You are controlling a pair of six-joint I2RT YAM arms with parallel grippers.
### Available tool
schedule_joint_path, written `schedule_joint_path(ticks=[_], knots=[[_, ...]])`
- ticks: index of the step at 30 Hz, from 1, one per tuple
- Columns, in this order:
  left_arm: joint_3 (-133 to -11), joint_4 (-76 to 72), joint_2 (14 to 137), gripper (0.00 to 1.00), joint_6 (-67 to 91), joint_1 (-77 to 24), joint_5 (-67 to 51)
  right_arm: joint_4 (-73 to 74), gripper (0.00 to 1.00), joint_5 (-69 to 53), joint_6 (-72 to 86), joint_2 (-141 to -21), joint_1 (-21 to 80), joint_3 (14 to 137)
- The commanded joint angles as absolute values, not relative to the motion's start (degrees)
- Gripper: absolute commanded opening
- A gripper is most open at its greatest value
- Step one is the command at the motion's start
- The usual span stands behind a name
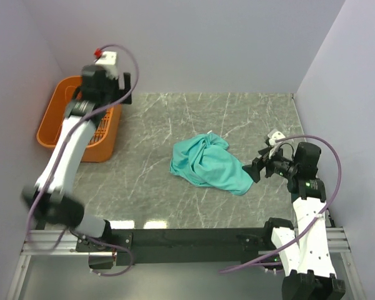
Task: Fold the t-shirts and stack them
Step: Flatten the tshirt out
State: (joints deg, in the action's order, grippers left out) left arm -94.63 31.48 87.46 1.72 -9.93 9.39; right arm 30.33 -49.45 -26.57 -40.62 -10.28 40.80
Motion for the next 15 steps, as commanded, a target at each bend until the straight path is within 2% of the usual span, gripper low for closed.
schedule_joint_path(ticks=[1, 5, 7, 11, 15], knots=[[-80.11, 23.06, 72.22, 1.00, 8.86, -9.32, -2.08, 33.66, 0.99, -54.84, -32.25, -43.23, -10.02, 40.78], [-58.43, 14.71, 61.73, 0.99, 17.91, -9.40, -17.02, 34.54, 0.96, -50.13, -30.86, -46.84, -6.60, 43.41], [-53.20, 11.61, 60.39, 0.98, 23.89, -9.93, -24.41, 32.61, 0.96, -46.16, -27.62, -49.38, -4.32, 44.20], [-46.59, 6.25, 63.18, 0.92, 30.22, -16.23, -24.01, 30.24, 0.93, -36.58, -23.65, -57.02, -4.04, 47.71], [-47.98, 3.35, 69.68, 0.90, 32.87, -21.61, -18.73, 31.72, 0.88, -32.00, -23.29, -67.65, -4.13, 52.10]])
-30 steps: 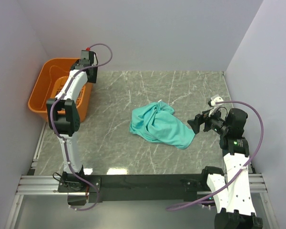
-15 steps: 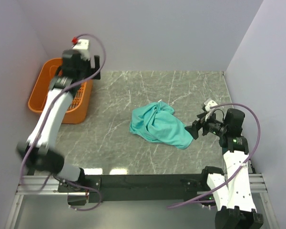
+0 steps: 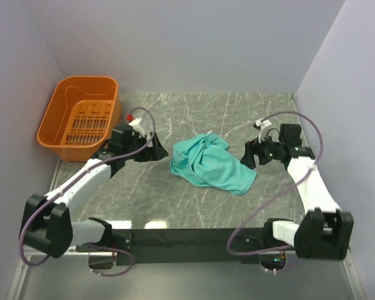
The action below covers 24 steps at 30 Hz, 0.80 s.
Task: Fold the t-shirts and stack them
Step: Flatten the tshirt out
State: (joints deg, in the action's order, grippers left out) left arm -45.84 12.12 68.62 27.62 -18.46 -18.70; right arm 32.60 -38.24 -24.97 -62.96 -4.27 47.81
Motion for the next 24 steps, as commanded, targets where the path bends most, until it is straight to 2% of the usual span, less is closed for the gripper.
schedule_joint_path(ticks=[1, 8, 17, 24], knots=[[-48.34, 2.90, 72.74, 0.89, 33.39, -22.14, -17.94, 32.16, 0.86, -31.82, -23.47, -71.94, -4.04, 52.99], [-49.21, -1.49, 83.31, 0.83, 33.93, -23.20, -15.55, 34.02, 0.82, -26.91, -24.17, -85.94, -4.04, 58.45], [-53.08, -0.97, 89.12, 0.82, 30.24, -24.52, -17.75, 35.07, 0.79, -19.52, -25.84, -91.23, -4.04, 56.17], [-57.48, 2.02, 94.48, 0.80, 27.86, -25.14, -19.33, 37.96, 0.72, -21.62, -27.86, -93.34, -4.04, 56.51]])
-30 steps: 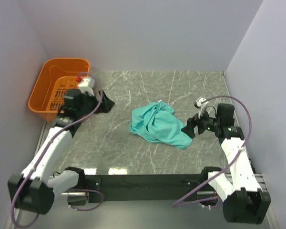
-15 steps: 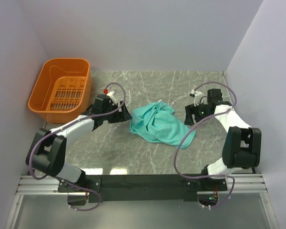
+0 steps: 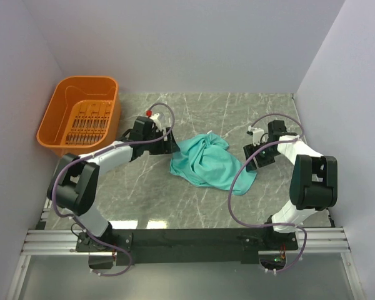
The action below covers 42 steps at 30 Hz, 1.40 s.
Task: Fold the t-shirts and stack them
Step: Flatten the tshirt out
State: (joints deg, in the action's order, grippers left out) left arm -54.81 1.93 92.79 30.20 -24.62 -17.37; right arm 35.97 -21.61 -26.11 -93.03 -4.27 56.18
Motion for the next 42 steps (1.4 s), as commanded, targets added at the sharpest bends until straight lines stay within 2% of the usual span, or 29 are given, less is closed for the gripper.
schedule_joint_path(ticks=[1, 7, 10, 12, 16, 17, 19, 20, 22, 23, 32, 42], knots=[[-57.74, 2.11, 95.53, 0.80, 27.77, -25.05, -19.34, 38.32, 0.72, -22.49, -27.95, -93.43, -4.04, 56.60], [-61.70, 2.90, 99.14, 0.75, 26.28, -25.31, -19.68, 41.66, 0.67, -24.87, -30.23, -94.66, -4.04, 57.30], [-62.75, 2.20, 100.36, 0.71, 26.19, -25.40, -20.74, 42.10, 0.63, -24.96, -30.50, -95.18, -4.04, 57.39], [-63.63, 1.67, 101.33, 0.64, 26.02, -25.66, -22.40, 42.27, 0.59, -25.05, -30.50, -95.45, -4.04, 57.39], [-66.17, 2.46, 104.67, 0.35, 25.58, -25.93, -28.55, 42.63, 0.49, -25.05, -30.59, -95.89, -4.04, 58.09], [-66.27, 2.55, 104.94, 0.21, 25.40, -25.93, -29.78, 42.97, 0.42, -25.14, -30.67, -95.89, -4.13, 58.18], [-65.92, 2.11, 104.51, 0.10, 25.31, -25.93, -31.19, 43.33, 0.30, -25.05, -30.67, -95.54, -4.30, 58.97], [-65.66, 2.02, 103.81, 0.01, 25.05, -26.01, -31.11, 43.50, 0.14, -24.96, -30.85, -94.49, -4.48, 59.24], [-64.69, 2.28, 100.21, 0.01, 24.09, -25.93, -29.72, 43.16, 0.02, -24.61, -30.85, -92.12, -5.36, 59.59], [-64.34, 2.46, 98.54, 0.01, 23.65, -26.01, -29.10, 42.72, 0.00, -24.52, -30.94, -88.54, -5.71, 59.59], [-61.09, 6.94, 75.96, 0.00, 16.88, -25.75, -20.75, 47.01, 0.00, -23.29, -34.88, -63.14, -9.57, 65.64], [-61.69, 9.93, 57.24, 0.00, 14.24, -24.96, -12.59, 45.10, 0.00, -23.82, -32.35, -50.37, -15.91, 79.88]])
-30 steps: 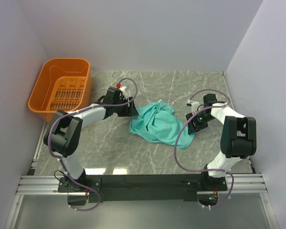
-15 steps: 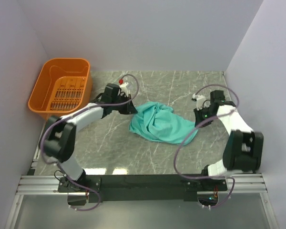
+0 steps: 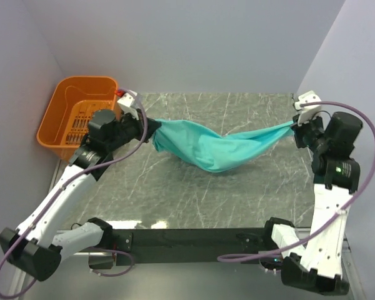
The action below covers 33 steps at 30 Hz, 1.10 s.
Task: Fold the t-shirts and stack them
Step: Flatten the tshirt out
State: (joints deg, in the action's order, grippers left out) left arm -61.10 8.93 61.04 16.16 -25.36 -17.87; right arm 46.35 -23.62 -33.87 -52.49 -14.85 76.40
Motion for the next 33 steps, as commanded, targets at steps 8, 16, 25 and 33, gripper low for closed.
schedule_joint_path(ticks=[8, 16, 25, 33], knots=[[-67.32, 12.74, 49.75, 0.00, 12.66, -24.35, -1.94, 37.45, 0.00, -19.17, -23.83, -46.14, -16.70, 87.54], [-69.96, 13.89, 49.04, 0.00, 15.37, -23.47, -0.26, 33.92, 0.00, -17.13, -16.97, -45.17, -16.79, 87.89], [-71.37, 13.10, 54.31, 0.00, 21.44, -21.36, -11.15, 36.47, 0.00, -22.76, -15.12, -47.37, -16.79, 85.08], [-74.24, 7.22, 64.58, 0.01, 29.77, -14.53, -21.25, 35.25, 0.00, -26.98, -9.68, -54.74, -16.79, 87.60]])
